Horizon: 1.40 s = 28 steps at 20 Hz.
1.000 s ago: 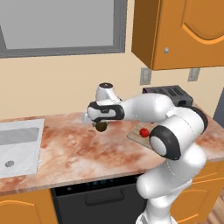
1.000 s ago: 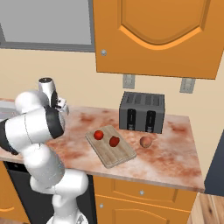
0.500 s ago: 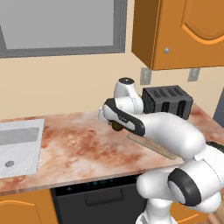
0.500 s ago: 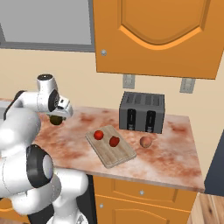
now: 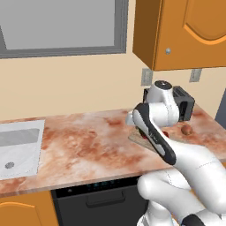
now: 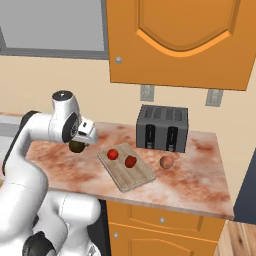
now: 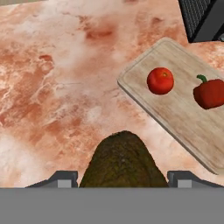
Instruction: Place the avocado, onion, tomato, and bell pepper on the cutting board.
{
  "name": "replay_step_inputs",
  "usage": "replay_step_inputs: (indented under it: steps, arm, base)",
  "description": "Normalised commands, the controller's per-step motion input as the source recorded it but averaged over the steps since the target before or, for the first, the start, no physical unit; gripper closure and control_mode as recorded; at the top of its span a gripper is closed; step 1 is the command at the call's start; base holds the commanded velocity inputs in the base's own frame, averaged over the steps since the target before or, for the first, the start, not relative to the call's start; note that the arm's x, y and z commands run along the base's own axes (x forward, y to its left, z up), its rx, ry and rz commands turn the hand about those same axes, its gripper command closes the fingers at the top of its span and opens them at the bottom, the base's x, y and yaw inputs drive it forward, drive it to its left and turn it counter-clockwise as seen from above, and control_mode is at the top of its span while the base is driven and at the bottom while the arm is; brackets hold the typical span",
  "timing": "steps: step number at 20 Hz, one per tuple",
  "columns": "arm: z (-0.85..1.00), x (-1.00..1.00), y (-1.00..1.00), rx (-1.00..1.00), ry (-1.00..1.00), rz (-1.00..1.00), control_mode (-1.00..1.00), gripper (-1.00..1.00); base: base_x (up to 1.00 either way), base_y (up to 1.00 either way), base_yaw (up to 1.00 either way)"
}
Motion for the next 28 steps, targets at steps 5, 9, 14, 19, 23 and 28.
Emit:
replay_step_inputs:
  steps: [5, 9, 14, 19, 23, 28]
  arm:
    - [0.08, -0.41, -0.91, 0.0, 0.0, -0.01, -1.0, 1.0]
    - [0.0, -0.06, -0.72, 0.0, 0.0, 0.0, -1.0, 1.0]
    - [0.0, 0.03, -0.51, 0.0, 0.0, 0.0, -1.0, 1.0]
    - [-0.01, 0.25, -0.19, 0.0, 0.0, 0.0, -1.0, 1.0]
    - [-0.09, 0.27, -0.07, 0.0, 0.02, 0.0, -1.0, 1.0]
    - [-0.09, 0.3, 0.0, 0.0, 0.06, 0.0, -1.0, 1.0]
  base:
    - [0.0, 0.0, 0.0]
    - [0.0, 0.0, 0.0]
    - [0.0, 0.0, 0.0]
    - [0.0, 0.0, 0.0]
    - [0.0, 0.0, 0.0]
    - [0.0, 0.0, 0.0]
